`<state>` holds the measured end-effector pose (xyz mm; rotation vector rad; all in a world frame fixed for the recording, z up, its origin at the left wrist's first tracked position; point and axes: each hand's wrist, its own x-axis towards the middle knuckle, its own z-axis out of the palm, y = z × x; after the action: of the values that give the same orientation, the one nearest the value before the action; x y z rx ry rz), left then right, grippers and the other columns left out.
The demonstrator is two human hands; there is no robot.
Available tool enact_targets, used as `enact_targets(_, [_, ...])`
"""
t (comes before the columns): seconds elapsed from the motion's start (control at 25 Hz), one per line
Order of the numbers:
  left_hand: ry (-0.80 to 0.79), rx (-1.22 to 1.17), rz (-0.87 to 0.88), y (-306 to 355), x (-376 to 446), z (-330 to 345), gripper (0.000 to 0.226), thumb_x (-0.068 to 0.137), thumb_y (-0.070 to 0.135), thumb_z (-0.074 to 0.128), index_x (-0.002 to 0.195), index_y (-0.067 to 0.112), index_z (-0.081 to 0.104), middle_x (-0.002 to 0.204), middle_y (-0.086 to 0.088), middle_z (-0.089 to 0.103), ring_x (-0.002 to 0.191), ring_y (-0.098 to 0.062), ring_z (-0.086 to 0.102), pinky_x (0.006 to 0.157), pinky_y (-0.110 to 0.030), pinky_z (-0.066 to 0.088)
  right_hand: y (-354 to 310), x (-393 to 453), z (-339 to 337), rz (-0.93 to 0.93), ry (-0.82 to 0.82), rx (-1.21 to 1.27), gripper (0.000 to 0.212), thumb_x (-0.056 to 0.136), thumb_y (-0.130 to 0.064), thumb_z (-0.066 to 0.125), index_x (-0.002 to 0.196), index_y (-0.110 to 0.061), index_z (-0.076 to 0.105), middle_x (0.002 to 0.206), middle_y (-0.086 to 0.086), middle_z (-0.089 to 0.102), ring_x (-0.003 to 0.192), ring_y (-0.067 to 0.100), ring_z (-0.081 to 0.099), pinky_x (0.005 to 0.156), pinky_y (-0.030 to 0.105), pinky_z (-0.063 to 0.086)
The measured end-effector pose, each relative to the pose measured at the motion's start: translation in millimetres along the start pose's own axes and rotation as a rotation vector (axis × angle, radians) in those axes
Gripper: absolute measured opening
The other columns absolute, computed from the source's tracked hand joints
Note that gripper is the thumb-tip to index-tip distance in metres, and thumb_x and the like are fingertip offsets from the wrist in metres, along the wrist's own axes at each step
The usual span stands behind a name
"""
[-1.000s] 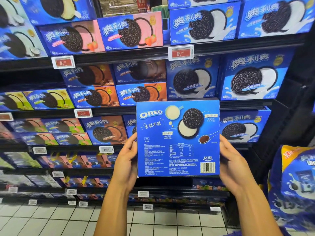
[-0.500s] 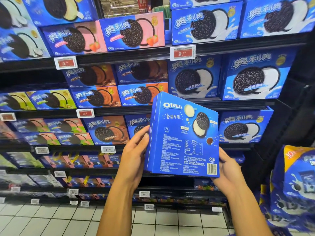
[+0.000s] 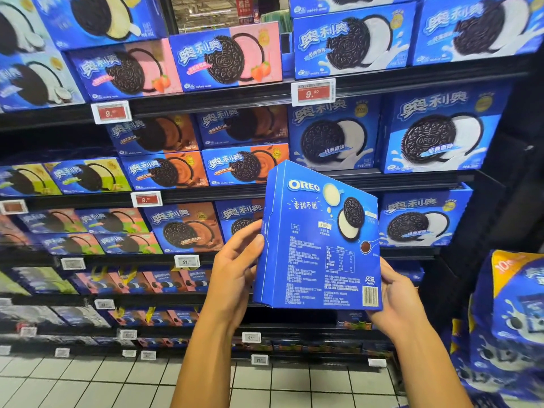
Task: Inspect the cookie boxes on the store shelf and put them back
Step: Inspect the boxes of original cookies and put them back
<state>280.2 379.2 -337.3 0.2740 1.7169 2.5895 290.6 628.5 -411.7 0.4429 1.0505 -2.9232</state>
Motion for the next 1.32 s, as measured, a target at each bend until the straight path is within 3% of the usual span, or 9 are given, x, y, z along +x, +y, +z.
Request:
enact_targets(0.24, [0.034,-0.041,-0.004,-4.3,1.3,-10.2,0.026,0.088,0.032,0.061,0.111,0.027,0.073,0.109,-0.006,0.075,0.092,-0.019,0.073,0.064,-0.030,0.059,-18.9,-7.2,5.5,-0.082,-0.074,-0.029,0.035,0.082,-0.037,0.064,0.113,-0.024,0.075,0.123,0.010,0.072,0.105,0.026,0.073,0.080,0.052,0.060])
enact_targets(0.48, [0.046,-0.114,-0.035,-11.2,4.8,-16.7,0.030,0.104,0.020,0.044,0.116,0.023,0.072,0.113,-0.007,0.073,0.090,-0.019,0.073,0.066,-0.032,0.060,-27.4,-21.0,10.3,-0.060,-0.180,-0.029,0.039,0.083,-0.036,0.066,0.115,-0.017,0.076,0.125,0.011,0.071,0.109,0.027,0.072,0.077,0.049,0.062])
enact_targets(0.64, [0.026,-0.098,-0.052,-14.9,4.8,-18.0,0.029,0.094,0.023,0.055,0.119,0.025,0.071,0.115,-0.007,0.073,0.092,-0.020,0.073,0.068,-0.035,0.061,-27.1,-27.5,9.9,-0.016,-0.177,-0.020,0.038,0.085,-0.035,0.062,0.112,-0.015,0.078,0.124,0.012,0.072,0.105,0.027,0.073,0.071,0.045,0.063])
enact_targets(0.8, [0.049,-0.077,-0.076,-19.3,6.3,-18.0,0.027,0.093,0.024,0.058,0.117,0.030,0.070,0.114,-0.009,0.073,0.092,-0.022,0.073,0.071,-0.041,0.062,-27.1,-27.6,12.1,-0.004,-0.235,0.010,0.051,0.082,-0.040,0.066,0.128,-0.017,0.069,0.131,0.010,0.068,0.113,0.027,0.069,0.076,0.048,0.063])
enact_targets(0.96, [0.227,-0.053,-0.094,-30.5,14.4,-18.8,0.020,0.095,0.015,0.060,0.108,0.023,0.072,0.101,-0.010,0.077,0.078,-0.022,0.074,0.058,-0.037,0.060,-27.6,-23.8,14.5,-0.097,-0.266,-0.071,0.045,0.094,-0.038,0.054,0.135,-0.022,0.063,0.138,0.009,0.063,0.123,0.025,0.064,0.095,0.049,0.056])
enact_targets(1.12, [0.454,-0.045,-0.158,-52.7,22.0,-26.2,0.027,0.100,0.007,0.046,0.099,0.012,0.072,0.098,-0.014,0.074,0.079,-0.027,0.073,0.062,-0.042,0.059,-22.5,-23.7,26.8,-0.124,-0.286,-0.199,0.037,0.096,-0.035,0.052,0.128,-0.024,0.067,0.134,0.008,0.066,0.119,0.022,0.066,0.083,0.038,0.061])
enact_targets(1.2, [0.444,-0.056,-0.184,-60.2,23.6,-29.5,0.023,0.099,0.015,0.051,0.107,0.004,0.070,0.100,-0.014,0.074,0.087,-0.028,0.072,0.064,-0.039,0.059,-21.6,-22.7,33.1,-0.155,-0.261,-0.290,0.038,0.094,-0.036,0.056,0.129,-0.026,0.066,0.132,0.007,0.068,0.118,0.022,0.067,0.082,0.035,0.061])
enact_targets(1.32, [0.370,-0.067,-0.236,-68.2,27.2,-29.9,0.025,0.098,0.024,0.054,0.098,0.011,0.075,0.099,-0.010,0.077,0.086,-0.022,0.075,0.060,-0.034,0.060,-21.2,-21.5,41.7,-0.191,-0.251,-0.371,0.040,0.090,-0.037,0.066,0.128,-0.025,0.066,0.130,0.007,0.069,0.117,0.025,0.068,0.085,0.038,0.060])
